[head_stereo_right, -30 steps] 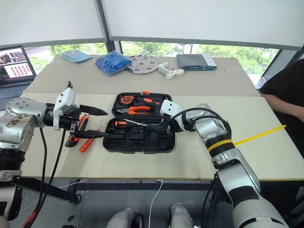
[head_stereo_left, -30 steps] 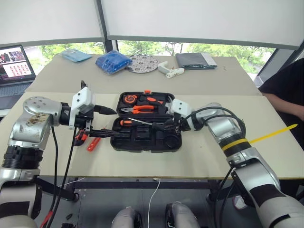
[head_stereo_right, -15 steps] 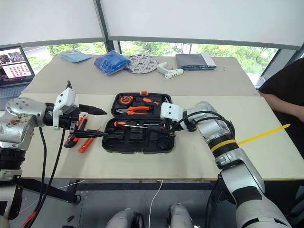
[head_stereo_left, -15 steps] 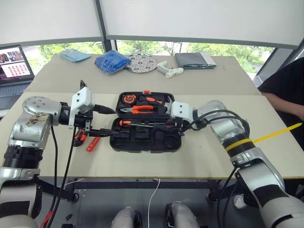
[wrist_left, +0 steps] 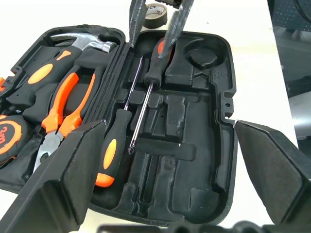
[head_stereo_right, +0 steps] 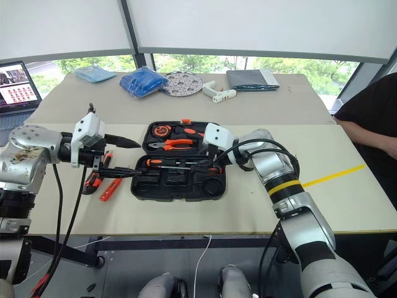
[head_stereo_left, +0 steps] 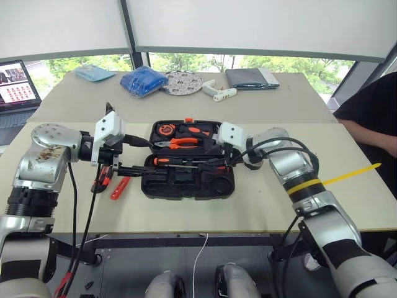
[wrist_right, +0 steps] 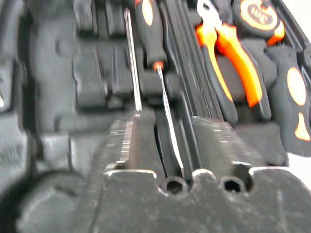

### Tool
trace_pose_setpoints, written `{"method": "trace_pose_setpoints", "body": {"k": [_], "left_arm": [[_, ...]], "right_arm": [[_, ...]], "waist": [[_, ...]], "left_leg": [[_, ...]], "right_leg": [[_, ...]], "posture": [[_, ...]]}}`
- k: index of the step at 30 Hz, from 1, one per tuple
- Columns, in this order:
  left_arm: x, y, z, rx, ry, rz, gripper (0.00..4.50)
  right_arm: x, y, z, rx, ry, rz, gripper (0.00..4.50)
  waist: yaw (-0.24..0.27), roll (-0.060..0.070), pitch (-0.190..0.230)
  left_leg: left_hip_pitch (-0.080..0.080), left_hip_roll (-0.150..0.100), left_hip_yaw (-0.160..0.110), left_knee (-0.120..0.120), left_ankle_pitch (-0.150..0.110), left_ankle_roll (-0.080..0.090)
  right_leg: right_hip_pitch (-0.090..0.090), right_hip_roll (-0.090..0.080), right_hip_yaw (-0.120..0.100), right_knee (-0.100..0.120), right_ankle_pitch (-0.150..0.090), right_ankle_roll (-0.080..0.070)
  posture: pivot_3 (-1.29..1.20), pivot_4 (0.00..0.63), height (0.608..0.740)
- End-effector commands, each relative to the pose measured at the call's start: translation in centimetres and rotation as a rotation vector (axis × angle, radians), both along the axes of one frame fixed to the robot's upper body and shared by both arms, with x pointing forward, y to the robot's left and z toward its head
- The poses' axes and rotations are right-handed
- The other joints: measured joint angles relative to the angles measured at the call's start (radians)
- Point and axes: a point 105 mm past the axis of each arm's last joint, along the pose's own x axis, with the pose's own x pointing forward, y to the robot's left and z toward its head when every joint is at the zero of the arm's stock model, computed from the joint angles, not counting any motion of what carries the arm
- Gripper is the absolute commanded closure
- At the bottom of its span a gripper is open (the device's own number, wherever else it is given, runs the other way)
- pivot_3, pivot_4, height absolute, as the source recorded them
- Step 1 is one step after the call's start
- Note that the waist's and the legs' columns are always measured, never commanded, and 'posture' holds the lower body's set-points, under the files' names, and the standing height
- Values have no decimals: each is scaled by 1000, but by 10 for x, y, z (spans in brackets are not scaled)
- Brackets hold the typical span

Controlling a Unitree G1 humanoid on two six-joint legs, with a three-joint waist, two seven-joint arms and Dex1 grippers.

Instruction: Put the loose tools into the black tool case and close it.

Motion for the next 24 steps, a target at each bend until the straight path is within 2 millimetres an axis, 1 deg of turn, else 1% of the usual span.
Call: {"method": "trace_pose_setpoints", "body": {"k": [1, 2, 4, 8, 10, 13, 15, 16, 17, 19, 20, 21, 22, 23, 24], "left_arm": [[1, -2, 10, 6, -54, -11, 0], [1, -2, 10, 6, -55, -11, 0], [2, -3, 10, 6, -55, -11, 0], [3, -3, 11, 6, -57, -9, 0], [4, -3, 11, 6, -58, -8, 0], [5, -3, 11, 6, -59, -4, 0], [6, -2, 10, 8, -61, 4, 0], [7, -1, 10, 8, -61, 10, 0], [7, 2, 8, 7, -60, 25, 0], [7, 5, 7, 4, -58, 47, 0], [7, 7, 6, -2, -57, 67, 0], [7, 13, 4, -16, -55, 114, 0], [7, 19, 2, -31, -52, 162, 0], [6, 23, 1, -41, -50, 194, 0], [4, 31, -1, -71, -40, 256, 0]], "right_arm": [[0, 7, 7, 28, -24, -2, 4292], [0, 8, 3, 22, -18, 1, 4460], [-2, 10, -4, 5, -7, 9, 4460], [-7, 11, -41, -126, 8, 24, 4460], [-7, 8, -52, -169, -1, 18, 4460], [-8, 4, -63, -202, 13, 14, 4460], [-6, 1, -64, -209, -7, 5, 4460], [-4, 1, -60, -185, -11, -10, 4460], [-3, 5, -46, -115, -21, -18, 4460], [-3, 10, -25, -8, -33, -19, 4460], [-4, 13, -10, 77, -14, -25, 4460], [-9, 13, 11, 183, 10, -30, 4460], [-14, 11, 28, 266, 35, -28, 4196], [-19, 10, 39, 313, 53, -25, 3907], [-28, 5, 52, 368, 72, -18, 3740]], "waist": [[0, 0, 0], [0, 0, 0], [1, 0, 0], [0, 0, 0], [-2, 0, -1], [-2, -1, -1], [-2, -1, -2], [-2, -1, -2], [-2, -1, -2], [-1, -1, -2], [-1, -1, -2], [-1, -1, -2], [-1, -1, -2], [-1, -1, -2], [-2, -1, -2]], "left_leg": [[0, 0, 0, 0, 0, 0], [0, 0, 0, 0, 0, 0], [0, 0, 0, 0, 0, 0], [0, 0, 0, 0, 0, 0], [1, 0, 0, 0, 0, 0], [2, 0, 0, 0, 0, -1], [5, 0, 0, 0, 1, -1], [5, 0, 0, 0, 1, -1], [6, 0, 0, 0, 1, -1], [6, 0, 0, 0, 1, -2], [6, 0, 0, 0, 1, -2], [5, 0, 0, 0, 1, -2], [5, 0, 0, 0, 1, -2], [3, 0, 0, 0, 1, -1], [1, 0, -1, 0, 1, -1]], "right_leg": [[0, 0, 0, 0, 0, 0], [0, 0, 0, 0, 0, 0], [0, 0, 0, 0, 0, 0], [0, 0, 0, 0, 0, 0], [0, 0, 0, 0, 0, 0], [1, 0, 1, 1, -1, 1], [3, 0, 1, 1, -1, 1], [4, 0, 1, 1, -1, 1], [4, 0, 1, 1, -1, 1], [4, 0, 1, 1, -1, 1], [4, 0, 1, 1, -1, 1], [4, 0, 1, 1, -1, 1], [3, 0, 1, 1, 0, 0], [1, 0, 1, 1, 2, -4], [0, 0, 2, 1, 3, -6]], "posture": [[0, 150, 718], [0, 150, 718], [0, 150, 718], [0, 150, 718], [0, 150, 718], [0, 150, 718], [0, 150, 718], [0, 150, 718], [0, 150, 718], [0, 150, 718], [0, 150, 718], [0, 150, 718], [0, 150, 718], [0, 150, 718], [0, 150, 718]]}}
